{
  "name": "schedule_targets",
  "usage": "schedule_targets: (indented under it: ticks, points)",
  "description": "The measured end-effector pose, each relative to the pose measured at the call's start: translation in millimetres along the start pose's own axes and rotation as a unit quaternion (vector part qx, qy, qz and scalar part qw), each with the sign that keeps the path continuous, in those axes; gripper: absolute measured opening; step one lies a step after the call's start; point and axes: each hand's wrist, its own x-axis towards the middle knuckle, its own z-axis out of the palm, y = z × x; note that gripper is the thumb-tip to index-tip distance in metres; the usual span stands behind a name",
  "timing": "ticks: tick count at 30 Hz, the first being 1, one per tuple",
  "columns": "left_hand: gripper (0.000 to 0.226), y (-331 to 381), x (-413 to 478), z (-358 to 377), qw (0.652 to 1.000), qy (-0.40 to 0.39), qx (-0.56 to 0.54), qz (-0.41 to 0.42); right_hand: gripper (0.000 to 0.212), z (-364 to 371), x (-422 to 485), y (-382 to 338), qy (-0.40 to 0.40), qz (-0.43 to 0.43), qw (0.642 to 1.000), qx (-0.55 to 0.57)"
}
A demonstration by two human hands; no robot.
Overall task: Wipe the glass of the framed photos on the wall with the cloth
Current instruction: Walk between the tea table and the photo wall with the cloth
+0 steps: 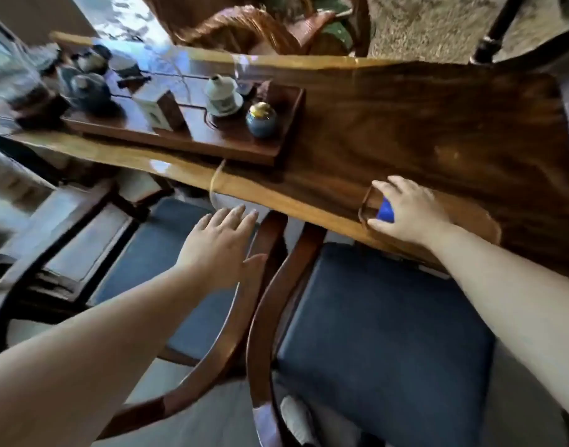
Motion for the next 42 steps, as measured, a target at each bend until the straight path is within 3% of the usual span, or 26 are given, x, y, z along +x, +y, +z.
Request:
schedule_targets:
  ticks: [7, 14, 17, 27, 35, 42]
  points:
    - [0.085, 14.6, 17.7, 19.0, 1.000, 0.015, -0.007, 0.025, 0.080, 41.5, -15.7, 47.3, -0.086, 0.086, 0.992, 0.046]
    - [0.083, -0.9, 14.5, 25.0, 1.000, 0.010, 0.001, 0.025, 0.049, 42.9, -8.2, 36.1, -0.035, 0.098, 0.995, -0.003]
    - [0.084, -9.5, 8.0, 21.9, 1.000, 0.005, 0.001, 0.014, 0.047, 32.0, 1.2, 13.6, -0.023, 0.071, 0.997, 0.008]
    - [0.085, -74.7, -70.0, -9.6, 0.994, 0.026, 0.029, -0.098, 0.057, -26.6, 59.5, -180.5, 0.061, -0.191, 0.979, 0.042]
    - [0.083, -138.8, -205.1, -54.2, 0.969, 0.066, 0.065, -0.230, 0.057, -86.6, 51.5, -365.8, 0.125, -0.344, 0.925, 0.099]
    - [0.079, -157.4, -361.8, -107.8, 0.930, 0.115, 0.112, -0.330, 0.057, -150.1, -18.4, -508.0, 0.164, -0.445, 0.871, 0.127]
